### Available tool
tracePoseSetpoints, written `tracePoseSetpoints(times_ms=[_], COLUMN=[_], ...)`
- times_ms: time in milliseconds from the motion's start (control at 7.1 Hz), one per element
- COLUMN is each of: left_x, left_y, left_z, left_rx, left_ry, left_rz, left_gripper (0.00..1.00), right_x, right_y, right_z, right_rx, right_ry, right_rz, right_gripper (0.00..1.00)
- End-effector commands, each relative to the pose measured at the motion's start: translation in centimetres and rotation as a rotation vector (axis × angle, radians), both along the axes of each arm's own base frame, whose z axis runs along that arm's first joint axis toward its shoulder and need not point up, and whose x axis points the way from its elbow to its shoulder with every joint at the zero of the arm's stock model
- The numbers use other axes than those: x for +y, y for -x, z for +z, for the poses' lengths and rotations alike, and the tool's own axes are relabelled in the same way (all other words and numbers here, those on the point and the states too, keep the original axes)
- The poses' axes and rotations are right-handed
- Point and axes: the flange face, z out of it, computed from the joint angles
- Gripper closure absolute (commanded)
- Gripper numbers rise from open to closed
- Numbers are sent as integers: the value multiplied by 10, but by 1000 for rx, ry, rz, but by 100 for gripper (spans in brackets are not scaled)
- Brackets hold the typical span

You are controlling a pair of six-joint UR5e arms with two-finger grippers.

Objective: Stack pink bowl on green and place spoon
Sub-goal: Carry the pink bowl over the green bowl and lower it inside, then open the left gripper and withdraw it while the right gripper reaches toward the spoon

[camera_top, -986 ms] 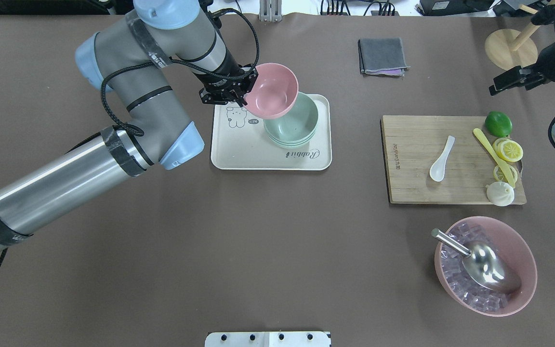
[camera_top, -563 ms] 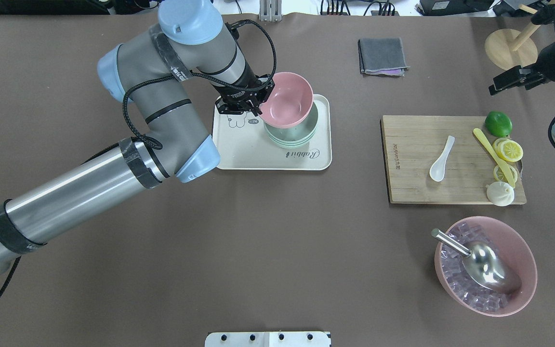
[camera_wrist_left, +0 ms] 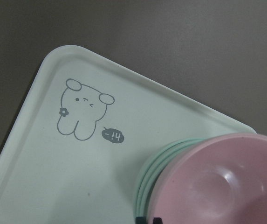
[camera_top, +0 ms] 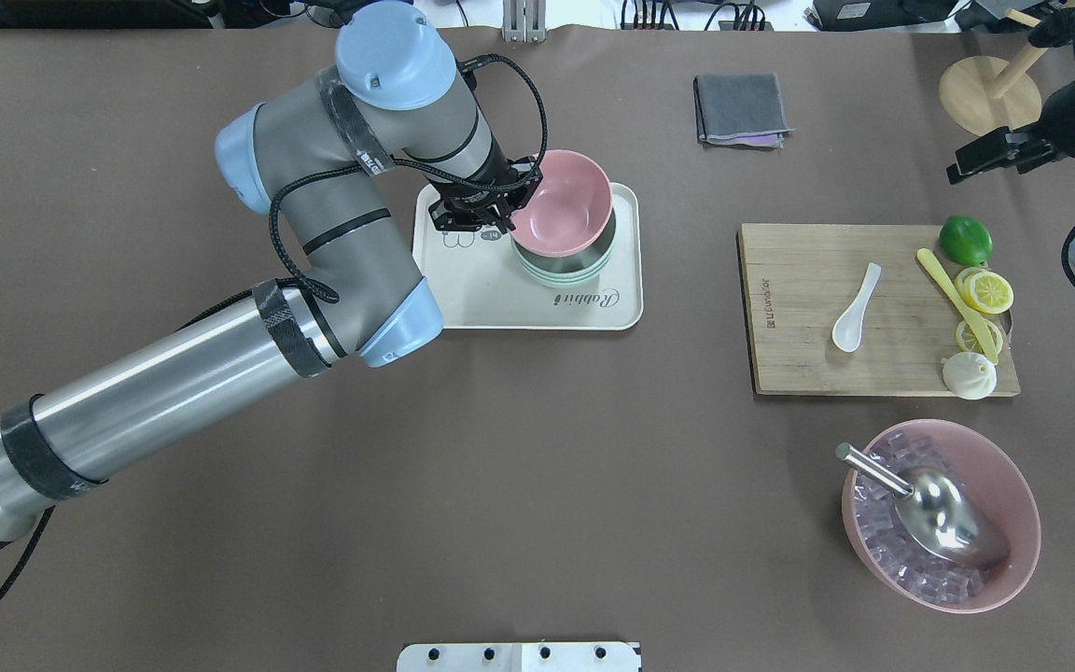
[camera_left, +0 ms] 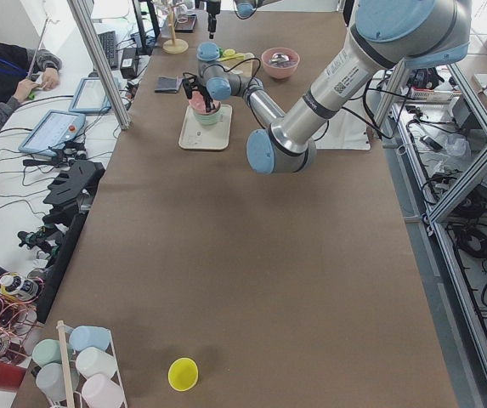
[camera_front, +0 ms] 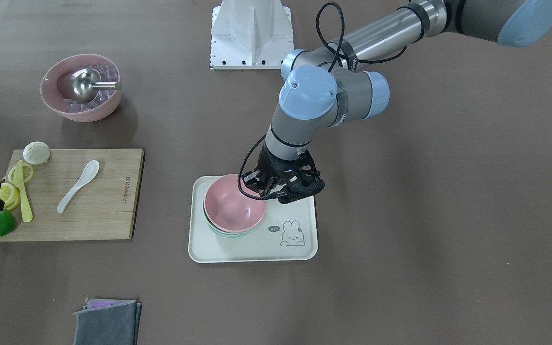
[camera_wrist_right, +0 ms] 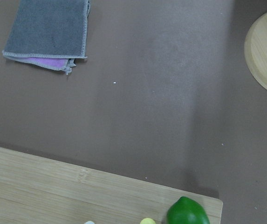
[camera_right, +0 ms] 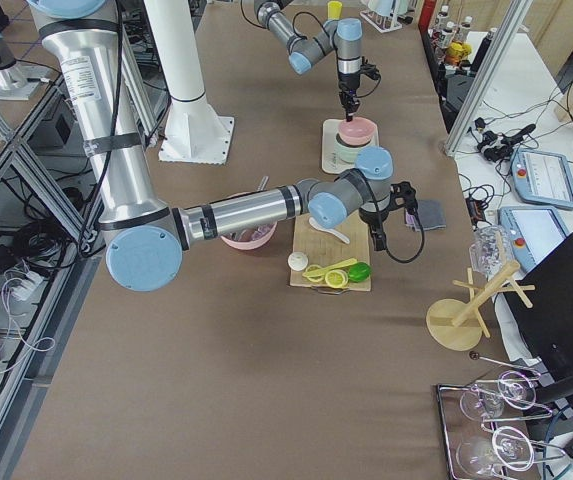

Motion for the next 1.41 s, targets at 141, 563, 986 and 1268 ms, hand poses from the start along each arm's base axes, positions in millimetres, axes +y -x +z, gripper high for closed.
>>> tracePoseSetpoints(times_ms=[141, 563, 986, 1268], left_x=[6, 6, 6, 7], left_y=[-12, -14, -14, -13], left_z=[6, 7, 7, 7], left_rx=[-21, -23, -23, -17], left_ry=[-7, -7, -9, -19], left_rz=[-7, -5, -6, -1], left_gripper=[100, 100, 100, 48], right_x=[0, 0, 0, -1], right_y=[0, 0, 1, 2], right_z=[1, 2, 3, 3], right_rx=[1, 1, 2, 2], right_ry=[2, 4, 5, 5], right_rz=[0, 0, -2, -3], right_gripper=[0, 0, 0, 0])
